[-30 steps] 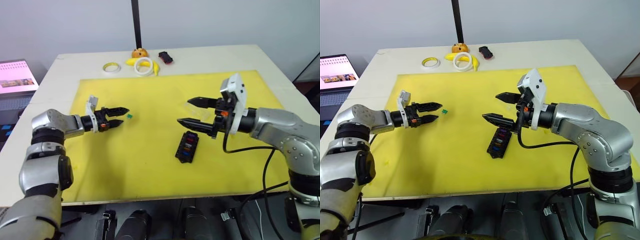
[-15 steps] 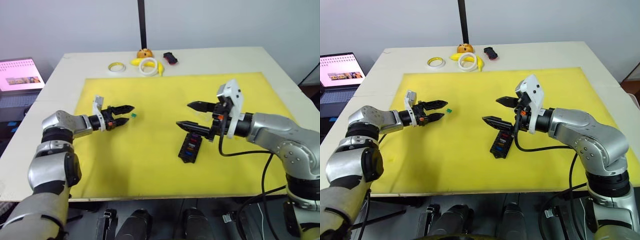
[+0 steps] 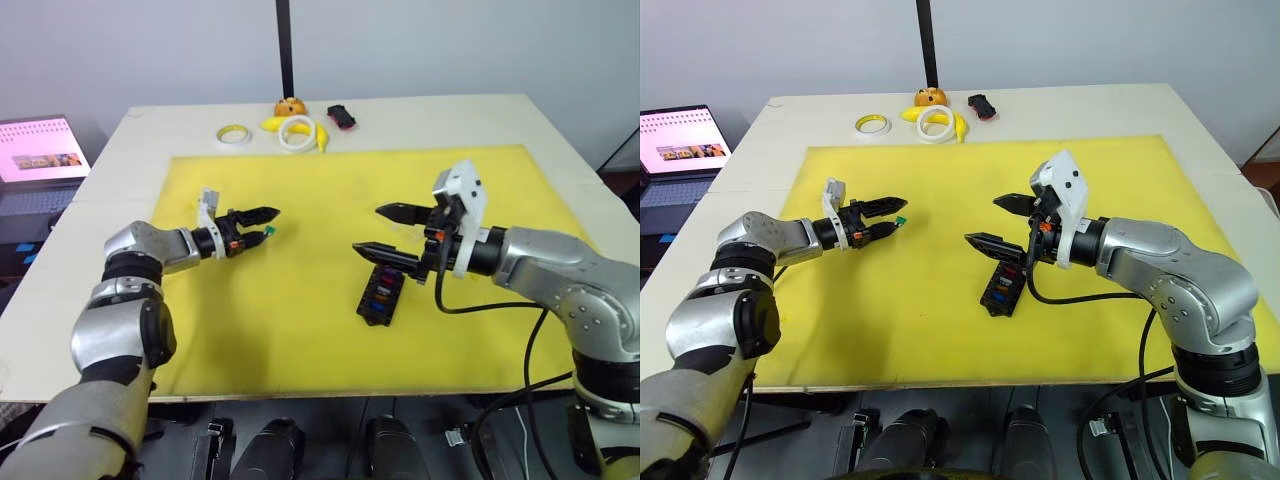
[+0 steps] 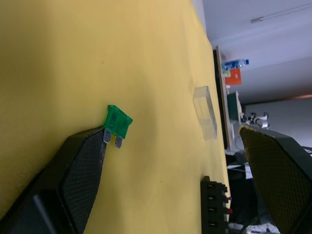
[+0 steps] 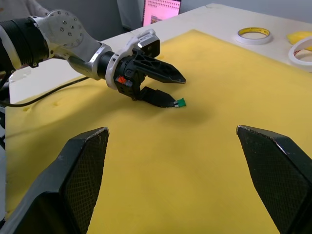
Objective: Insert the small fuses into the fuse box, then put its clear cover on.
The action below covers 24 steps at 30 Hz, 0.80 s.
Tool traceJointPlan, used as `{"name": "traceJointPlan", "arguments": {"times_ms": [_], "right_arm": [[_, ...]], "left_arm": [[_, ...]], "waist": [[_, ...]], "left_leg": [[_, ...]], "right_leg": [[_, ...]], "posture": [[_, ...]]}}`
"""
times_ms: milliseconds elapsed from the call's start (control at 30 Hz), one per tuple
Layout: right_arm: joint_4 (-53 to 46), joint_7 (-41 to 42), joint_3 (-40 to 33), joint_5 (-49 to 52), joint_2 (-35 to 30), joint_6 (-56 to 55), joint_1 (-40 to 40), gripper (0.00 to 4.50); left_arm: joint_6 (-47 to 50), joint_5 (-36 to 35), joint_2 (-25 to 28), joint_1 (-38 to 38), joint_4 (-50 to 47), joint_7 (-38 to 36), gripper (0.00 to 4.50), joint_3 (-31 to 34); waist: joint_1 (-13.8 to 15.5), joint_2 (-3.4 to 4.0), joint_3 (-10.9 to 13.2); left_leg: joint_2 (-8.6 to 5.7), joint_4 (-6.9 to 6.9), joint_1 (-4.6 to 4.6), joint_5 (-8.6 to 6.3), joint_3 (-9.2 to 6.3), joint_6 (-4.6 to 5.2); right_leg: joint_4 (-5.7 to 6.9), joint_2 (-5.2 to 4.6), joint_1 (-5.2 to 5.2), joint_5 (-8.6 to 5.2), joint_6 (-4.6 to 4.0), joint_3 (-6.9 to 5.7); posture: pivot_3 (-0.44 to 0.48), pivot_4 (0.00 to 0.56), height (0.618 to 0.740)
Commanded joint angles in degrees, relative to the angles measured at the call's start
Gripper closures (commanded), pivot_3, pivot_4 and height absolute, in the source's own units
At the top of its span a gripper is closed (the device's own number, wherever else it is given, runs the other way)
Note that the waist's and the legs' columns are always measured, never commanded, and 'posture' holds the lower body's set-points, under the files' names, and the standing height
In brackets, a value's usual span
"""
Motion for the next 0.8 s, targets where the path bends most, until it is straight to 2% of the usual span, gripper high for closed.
{"name": "traceJointPlan", "arguments": {"times_ms": [33,233,333,400,500,700,767,800], "right_arm": [[-1.77,0.22,-1.16,0.35,-0.84,-0.23,-0.78,0.06],[-0.98,1.12,-1.45,0.04,-2.15,-0.40,-1.12,0.06],[-0.70,1.56,-1.23,-0.15,-2.78,-0.55,-1.23,0.00],[-0.48,1.95,-1.01,-0.50,-3.01,-0.93,-1.21,0.00],[-0.38,3.00,-0.88,-1.16,-3.61,-1.61,-0.85,0.00],[1.02,6.06,0.08,-3.55,-5.12,-3.34,-0.80,0.00],[1.28,6.82,0.33,-4.05,-5.32,-3.67,-0.96,0.00],[1.39,7.07,0.36,-4.24,-5.33,-3.76,-1.05,0.00]], "left_arm": [[-1.70,0.32,-0.44,1.48,1.02,2.16,0.00,1.50],[-3.01,-0.19,-1.21,2.36,0.67,4.45,0.00,3.70],[-3.85,0.24,-1.67,2.75,0.45,5.35,0.79,3.90],[-4.63,1.12,-1.84,2.96,0.34,5.57,1.69,3.03],[-6.04,0.21,-1.91,2.63,1.89,8.39,1.69,5.20],[-7.13,0.75,-2.26,2.27,2.13,8.38,1.69,4.85],[-7.42,1.16,-2.26,2.36,1.87,8.09,2.26,4.35],[-7.54,1.61,-2.21,2.48,1.74,7.99,2.68,3.83]], "waist": [[-0.06,0.00,0.00],[-0.07,0.00,0.00],[-0.08,0.01,-0.01],[-0.17,0.01,-0.01],[-0.13,0.01,-0.01],[-0.13,0.02,-0.02],[-0.13,0.02,-0.02],[-0.17,0.02,-0.02]], "left_leg": [[0.00,0.01,0.01,0.00,0.00,0.00],[0.02,0.08,0.03,0.00,0.03,0.00],[0.02,0.10,0.04,0.00,0.03,0.00],[0.04,0.11,0.04,0.00,0.05,0.00],[0.04,0.10,0.04,0.00,0.06,0.00],[0.06,0.12,0.07,0.01,0.08,-0.02],[0.06,0.12,0.07,0.01,0.08,-0.02],[0.06,0.12,0.07,0.01,0.08,-0.02]], "right_leg": [[0.00,0.00,0.00,0.00,0.00,0.00],[0.02,0.02,0.01,0.00,0.00,0.01],[0.03,0.01,0.02,0.00,0.00,0.01],[0.02,0.02,0.02,0.00,0.00,0.01],[0.02,0.02,0.00,0.00,0.00,0.02],[0.03,0.04,0.02,0.00,0.00,0.02],[0.03,0.04,0.03,0.00,0.00,0.02],[0.03,0.04,0.03,0.00,0.00,0.03]], "posture": [[0.000,0.150,0.740],[0.000,0.150,0.740],[0.000,0.150,0.740],[0.000,0.150,0.740],[0.000,0.150,0.740],[0.000,0.150,0.740],[0.000,0.150,0.740],[0.000,0.150,0.740]]}}
